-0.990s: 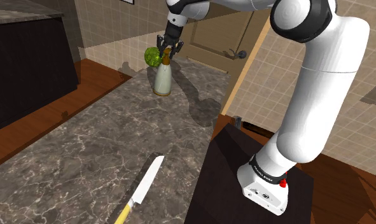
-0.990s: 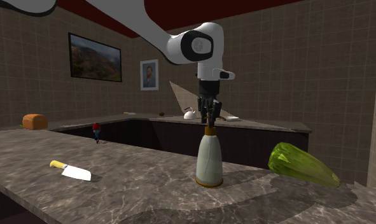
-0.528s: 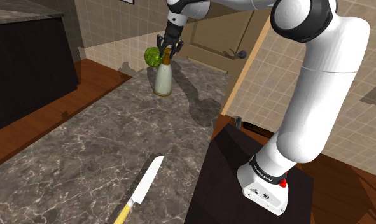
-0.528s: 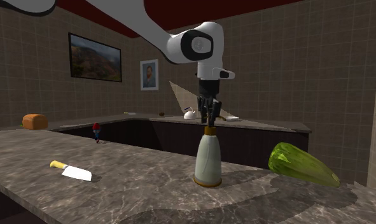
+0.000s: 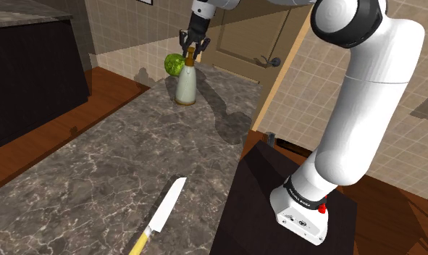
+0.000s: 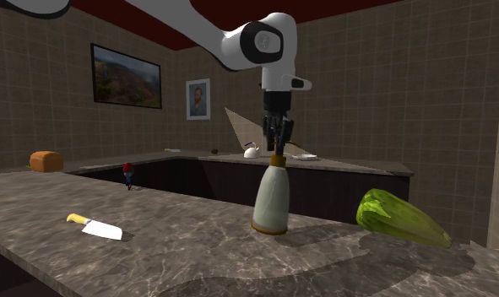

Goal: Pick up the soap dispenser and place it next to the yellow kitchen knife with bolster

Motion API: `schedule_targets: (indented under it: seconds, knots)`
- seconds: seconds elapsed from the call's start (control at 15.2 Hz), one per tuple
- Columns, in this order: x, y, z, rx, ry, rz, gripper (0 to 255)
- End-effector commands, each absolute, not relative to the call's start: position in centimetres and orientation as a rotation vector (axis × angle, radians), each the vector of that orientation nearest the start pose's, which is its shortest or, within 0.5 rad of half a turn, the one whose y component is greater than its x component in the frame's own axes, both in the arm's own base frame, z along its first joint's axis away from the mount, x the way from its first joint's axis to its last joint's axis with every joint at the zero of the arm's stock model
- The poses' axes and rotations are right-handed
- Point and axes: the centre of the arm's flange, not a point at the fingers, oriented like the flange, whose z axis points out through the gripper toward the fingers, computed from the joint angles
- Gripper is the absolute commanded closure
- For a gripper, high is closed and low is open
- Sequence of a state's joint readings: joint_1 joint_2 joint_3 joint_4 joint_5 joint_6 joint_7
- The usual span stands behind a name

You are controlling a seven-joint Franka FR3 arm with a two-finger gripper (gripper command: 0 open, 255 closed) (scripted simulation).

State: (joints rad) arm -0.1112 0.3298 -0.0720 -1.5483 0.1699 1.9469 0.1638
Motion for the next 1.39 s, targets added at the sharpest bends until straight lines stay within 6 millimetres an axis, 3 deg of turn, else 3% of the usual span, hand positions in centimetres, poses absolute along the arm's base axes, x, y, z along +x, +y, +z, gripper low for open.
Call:
schedule_targets:
  seconds: [0.0,0.79,1.32]
  knots:
    - [65.8,-10.6,47.9,-2.944,0.596,-0.108,255]
    - [65.8,-10.6,54.0,-2.944,0.596,-0.108,255]
    - [61.6,-1.0,54.0,-2.944,0.596,-0.108,255]
